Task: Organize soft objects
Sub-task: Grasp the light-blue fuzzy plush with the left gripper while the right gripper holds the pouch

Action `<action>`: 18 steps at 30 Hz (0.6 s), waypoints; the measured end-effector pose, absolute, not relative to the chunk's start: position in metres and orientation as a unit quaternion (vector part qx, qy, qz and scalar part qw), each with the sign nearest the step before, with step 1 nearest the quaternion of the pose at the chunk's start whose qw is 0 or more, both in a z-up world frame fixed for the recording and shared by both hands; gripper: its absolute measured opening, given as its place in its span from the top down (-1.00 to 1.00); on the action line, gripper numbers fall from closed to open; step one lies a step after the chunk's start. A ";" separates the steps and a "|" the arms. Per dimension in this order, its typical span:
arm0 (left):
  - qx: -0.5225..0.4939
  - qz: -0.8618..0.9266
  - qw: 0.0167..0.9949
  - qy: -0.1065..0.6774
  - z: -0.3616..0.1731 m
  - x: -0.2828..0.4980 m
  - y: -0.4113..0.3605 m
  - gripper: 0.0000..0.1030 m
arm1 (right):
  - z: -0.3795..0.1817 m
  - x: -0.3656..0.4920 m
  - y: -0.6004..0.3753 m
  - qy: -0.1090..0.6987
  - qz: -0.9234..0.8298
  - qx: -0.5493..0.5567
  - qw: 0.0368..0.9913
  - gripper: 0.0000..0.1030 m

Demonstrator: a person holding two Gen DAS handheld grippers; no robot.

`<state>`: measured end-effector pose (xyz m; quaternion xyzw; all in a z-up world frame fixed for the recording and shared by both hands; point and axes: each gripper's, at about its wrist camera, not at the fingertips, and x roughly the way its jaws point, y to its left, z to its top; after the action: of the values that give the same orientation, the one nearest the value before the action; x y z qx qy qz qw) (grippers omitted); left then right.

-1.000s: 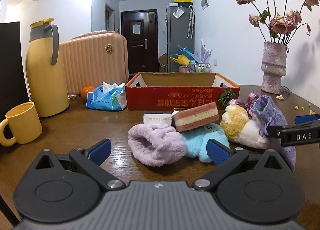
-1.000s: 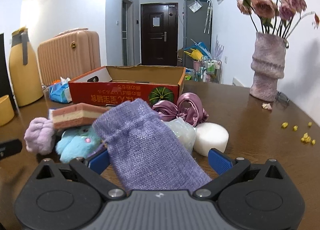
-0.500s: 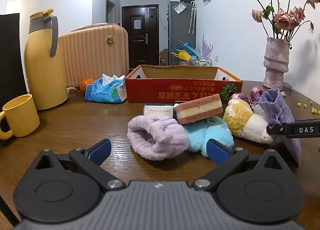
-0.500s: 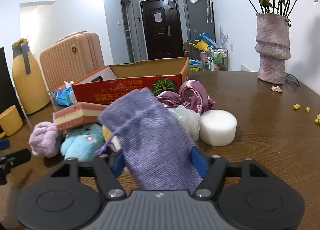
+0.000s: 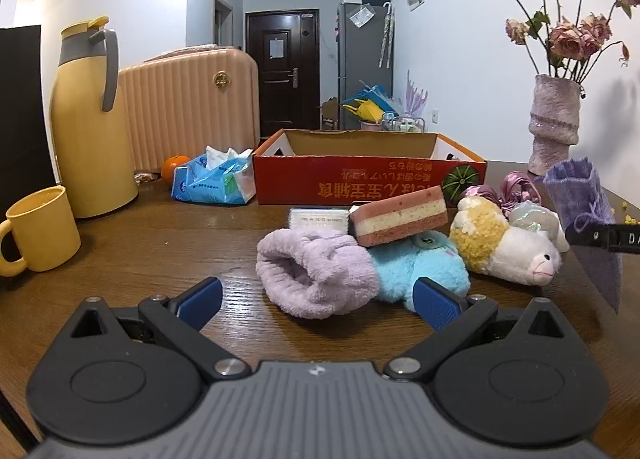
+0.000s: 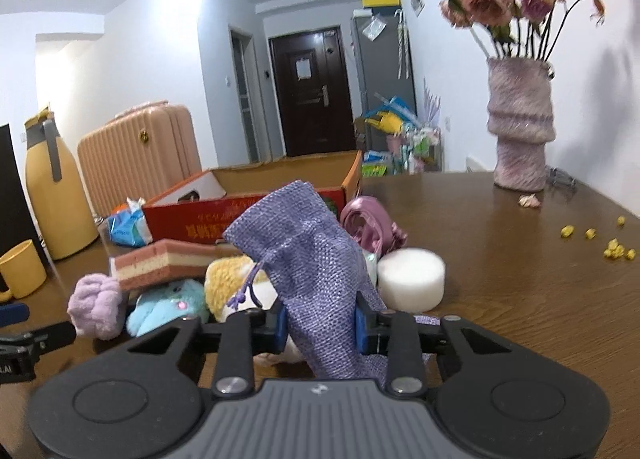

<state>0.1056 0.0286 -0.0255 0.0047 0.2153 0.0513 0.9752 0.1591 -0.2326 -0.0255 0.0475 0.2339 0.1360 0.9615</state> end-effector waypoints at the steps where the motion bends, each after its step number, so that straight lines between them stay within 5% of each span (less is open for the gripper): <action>1: 0.007 0.047 0.976 0.213 -0.025 0.105 0.027 -1.00 | -0.024 0.157 -0.234 0.230 0.135 0.048 0.963 0.42; 18: 0.063 -0.025 0.978 0.196 -0.016 0.118 -0.032 -1.00 | -0.019 0.144 -0.251 0.210 0.116 0.073 0.968 0.42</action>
<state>0.1180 -0.0324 -0.0162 0.0630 0.1960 -0.0249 0.9783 0.1439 -0.2511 -0.0189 0.0726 0.2095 0.1160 0.9682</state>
